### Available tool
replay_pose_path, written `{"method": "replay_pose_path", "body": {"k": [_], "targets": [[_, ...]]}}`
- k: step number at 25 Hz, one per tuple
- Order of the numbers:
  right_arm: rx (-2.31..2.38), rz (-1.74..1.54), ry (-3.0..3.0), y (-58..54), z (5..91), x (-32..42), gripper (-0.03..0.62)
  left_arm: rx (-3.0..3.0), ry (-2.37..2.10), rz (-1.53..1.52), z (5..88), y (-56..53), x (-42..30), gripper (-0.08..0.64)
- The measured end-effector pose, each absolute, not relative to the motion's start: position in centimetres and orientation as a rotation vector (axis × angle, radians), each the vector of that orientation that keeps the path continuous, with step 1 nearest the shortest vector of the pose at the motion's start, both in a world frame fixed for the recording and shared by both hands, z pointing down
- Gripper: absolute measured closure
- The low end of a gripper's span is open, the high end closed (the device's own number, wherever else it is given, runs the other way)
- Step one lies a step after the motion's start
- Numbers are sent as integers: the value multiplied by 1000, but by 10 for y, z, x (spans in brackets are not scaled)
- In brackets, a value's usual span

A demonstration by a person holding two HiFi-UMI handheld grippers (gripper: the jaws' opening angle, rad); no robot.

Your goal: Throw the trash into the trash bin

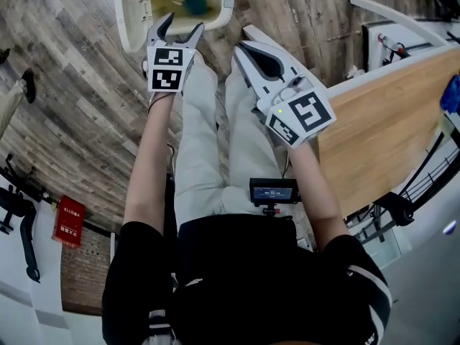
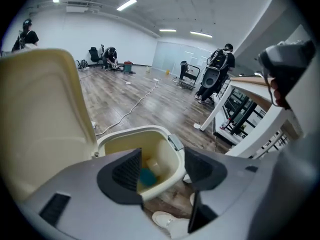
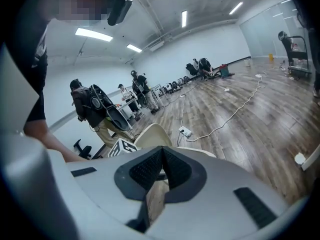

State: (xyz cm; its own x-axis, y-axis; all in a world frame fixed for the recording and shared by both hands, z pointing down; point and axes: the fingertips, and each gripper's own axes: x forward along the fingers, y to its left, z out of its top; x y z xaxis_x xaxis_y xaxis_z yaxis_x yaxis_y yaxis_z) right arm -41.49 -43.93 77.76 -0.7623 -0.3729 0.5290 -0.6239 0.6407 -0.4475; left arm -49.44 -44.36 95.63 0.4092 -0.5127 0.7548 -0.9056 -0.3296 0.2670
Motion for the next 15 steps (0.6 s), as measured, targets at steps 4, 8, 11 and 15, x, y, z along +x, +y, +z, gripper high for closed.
{"method": "replay_pose_path", "body": {"k": [4, 8, 11, 15], "targets": [[799, 826, -2502, -446, 742, -420, 594, 1964, -1233, 665, 903, -426, -504, 502], [822, 744, -2515, -441, 682, -417, 594, 1992, -1204, 493, 814, -406, -501, 554], [864, 687, -2563, -447, 633, -411, 594, 2052, -1257, 429, 744, -409, -512, 554], [900, 645, -2657, -463, 578, -407, 594, 2189, -1348, 383, 647, -423, -516, 554]]}}
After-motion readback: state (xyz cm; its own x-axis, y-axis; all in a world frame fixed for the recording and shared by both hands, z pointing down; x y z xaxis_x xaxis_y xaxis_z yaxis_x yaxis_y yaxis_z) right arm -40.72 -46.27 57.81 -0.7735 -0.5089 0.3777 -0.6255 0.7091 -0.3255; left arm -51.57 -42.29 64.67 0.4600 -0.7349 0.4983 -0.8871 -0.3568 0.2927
